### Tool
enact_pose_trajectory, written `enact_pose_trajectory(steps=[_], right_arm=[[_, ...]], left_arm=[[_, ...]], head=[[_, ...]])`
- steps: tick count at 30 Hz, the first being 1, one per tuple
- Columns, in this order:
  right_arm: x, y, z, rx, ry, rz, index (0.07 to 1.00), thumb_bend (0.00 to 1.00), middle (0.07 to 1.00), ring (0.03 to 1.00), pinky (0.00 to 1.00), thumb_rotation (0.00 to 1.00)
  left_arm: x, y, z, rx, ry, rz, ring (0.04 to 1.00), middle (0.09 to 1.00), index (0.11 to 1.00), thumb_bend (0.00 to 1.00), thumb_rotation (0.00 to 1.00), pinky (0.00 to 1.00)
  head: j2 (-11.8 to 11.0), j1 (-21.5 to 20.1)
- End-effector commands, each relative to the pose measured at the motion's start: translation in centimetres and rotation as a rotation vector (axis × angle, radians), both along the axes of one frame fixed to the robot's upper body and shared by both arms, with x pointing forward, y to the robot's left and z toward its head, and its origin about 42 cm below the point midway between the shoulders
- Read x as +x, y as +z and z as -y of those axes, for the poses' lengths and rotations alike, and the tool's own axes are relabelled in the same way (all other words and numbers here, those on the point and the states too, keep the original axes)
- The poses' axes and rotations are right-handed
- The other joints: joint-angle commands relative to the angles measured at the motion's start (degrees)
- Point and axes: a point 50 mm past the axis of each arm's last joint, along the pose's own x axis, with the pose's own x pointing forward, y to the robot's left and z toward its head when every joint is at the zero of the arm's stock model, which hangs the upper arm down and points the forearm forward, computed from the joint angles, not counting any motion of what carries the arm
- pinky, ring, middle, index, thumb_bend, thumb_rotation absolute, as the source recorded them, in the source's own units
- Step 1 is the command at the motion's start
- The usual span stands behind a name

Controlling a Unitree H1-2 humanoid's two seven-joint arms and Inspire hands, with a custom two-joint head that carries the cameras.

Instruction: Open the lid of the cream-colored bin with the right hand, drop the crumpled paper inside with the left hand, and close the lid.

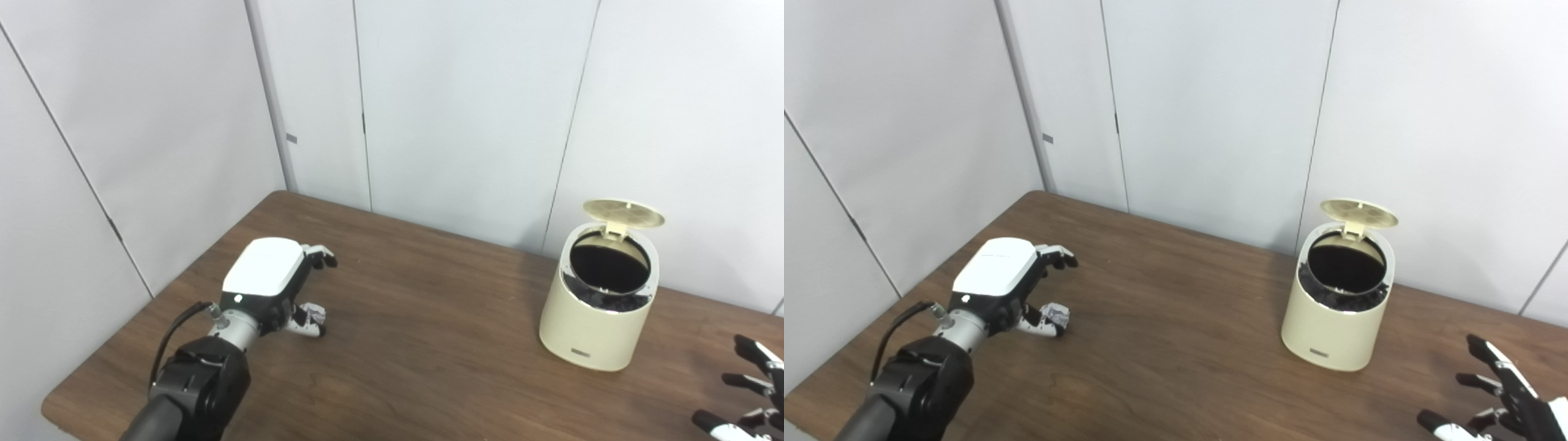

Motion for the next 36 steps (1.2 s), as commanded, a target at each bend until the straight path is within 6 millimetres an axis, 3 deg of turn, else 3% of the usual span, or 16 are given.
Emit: enact_pose_trajectory(steps=[1, 10, 16, 27, 36], right_arm=[[0.6, 2.0, 0.2, -0.010, 0.024, 0.088, 0.893, 0.83, 0.906, 0.774, 0.39, 0.45], [0.6, 2.1, 0.1, 0.000, 0.026, 0.092, 0.884, 0.82, 0.903, 0.767, 0.38, 0.45], [0.4, 2.1, 0.2, -0.014, 0.021, 0.087, 0.886, 0.84, 0.898, 0.769, 0.39, 0.49], [0.3, 1.9, 0.1, -0.012, 0.017, 0.078, 0.883, 0.84, 0.909, 0.772, 0.38, 0.49], [0.2, 1.9, 0.3, -0.013, 0.012, 0.073, 0.885, 0.84, 0.906, 0.763, 0.36, 0.50]], left_arm=[[0.2, 1.3, -1.2, 0.020, 0.020, 0.023, 0.663, 0.721, 0.726, 0.87, 0.09, 0.54], [1.0, -0.2, -2.6, 0.028, 0.033, -0.019, 0.664, 0.725, 0.717, 0.88, 0.09, 0.55], [1.9, -1.4, -2.8, 0.022, 0.040, -0.076, 0.655, 0.717, 0.727, 0.85, 0.09, 0.54], [3.5, -3.4, -2.6, 0.012, 0.007, -0.093, 0.554, 0.648, 0.685, 0.82, 0.01, 0.49], [4.3, -4.5, -2.8, 0.034, 0.009, -0.105, 0.555, 0.628, 0.671, 0.80, 0.00, 0.48]], head=[[0.08, 0.04], [0.31, 0.02], [0.74, -0.29], [1.16, -0.65], [1.49, -0.68]])
